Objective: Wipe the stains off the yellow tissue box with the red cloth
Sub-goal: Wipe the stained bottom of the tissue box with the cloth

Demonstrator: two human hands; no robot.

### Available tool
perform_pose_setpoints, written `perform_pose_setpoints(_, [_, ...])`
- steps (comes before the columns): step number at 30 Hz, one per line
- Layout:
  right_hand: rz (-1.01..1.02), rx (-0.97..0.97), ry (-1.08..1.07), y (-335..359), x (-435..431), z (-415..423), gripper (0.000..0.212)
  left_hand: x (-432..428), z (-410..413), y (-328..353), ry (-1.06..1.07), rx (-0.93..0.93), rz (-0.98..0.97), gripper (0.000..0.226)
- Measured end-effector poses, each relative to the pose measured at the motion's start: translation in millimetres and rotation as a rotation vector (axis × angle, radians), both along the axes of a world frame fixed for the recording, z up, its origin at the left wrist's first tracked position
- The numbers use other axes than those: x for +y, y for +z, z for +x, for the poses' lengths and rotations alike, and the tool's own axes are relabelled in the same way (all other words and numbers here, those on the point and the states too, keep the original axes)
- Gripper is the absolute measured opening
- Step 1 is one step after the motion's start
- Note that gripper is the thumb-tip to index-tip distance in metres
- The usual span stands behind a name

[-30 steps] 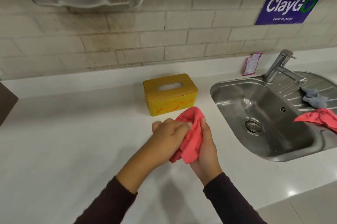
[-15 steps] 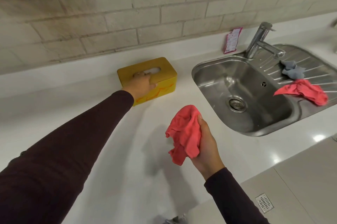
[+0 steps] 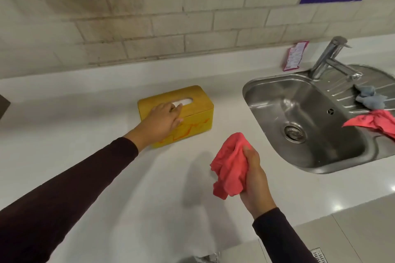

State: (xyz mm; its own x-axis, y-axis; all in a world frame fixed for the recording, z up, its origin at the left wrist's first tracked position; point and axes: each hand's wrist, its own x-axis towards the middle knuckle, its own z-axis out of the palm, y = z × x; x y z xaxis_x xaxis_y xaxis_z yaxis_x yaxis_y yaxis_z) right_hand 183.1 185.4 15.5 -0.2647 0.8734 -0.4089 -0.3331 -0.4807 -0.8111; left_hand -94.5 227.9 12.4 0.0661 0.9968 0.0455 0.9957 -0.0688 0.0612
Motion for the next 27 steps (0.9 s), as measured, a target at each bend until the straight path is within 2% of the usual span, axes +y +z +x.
perform_pose_setpoints(4, [0.050,-0.023,0.049,-3.1,-3.3,-10.3,0.024,-47.6,-6.2,17.0,0.006,-0.078,-0.047,0.049])
perform_pose_setpoints(7, [0.180,-0.137,0.122,-6.9,-7.7,-16.9,0.024,-80.5,-9.4,31.8,0.025,-0.210,-0.072,0.046])
perform_pose_setpoints(11, [0.480,-0.342,0.177,-10.3,-14.1,-28.4,0.028,-114.1,-16.3,45.9,0.105,-0.431,-0.175,0.041])
perform_pose_setpoints(17, [1.143,-0.839,0.336,-11.4,-14.0,-45.5,0.049,-144.2,-21.0,50.0,0.189,-0.790,-0.219,0.034])
perform_pose_setpoints(22, [1.090,-0.761,0.320,-7.9,-9.4,-67.5,0.045,-140.8,-31.3,53.7,0.250,-0.874,-0.226,0.028])
perform_pose_setpoints(27, [1.205,-0.769,0.321,3.2,-0.2,-86.5,0.042,-139.7,-32.2,50.2,0.284,-0.902,-0.226,0.027])
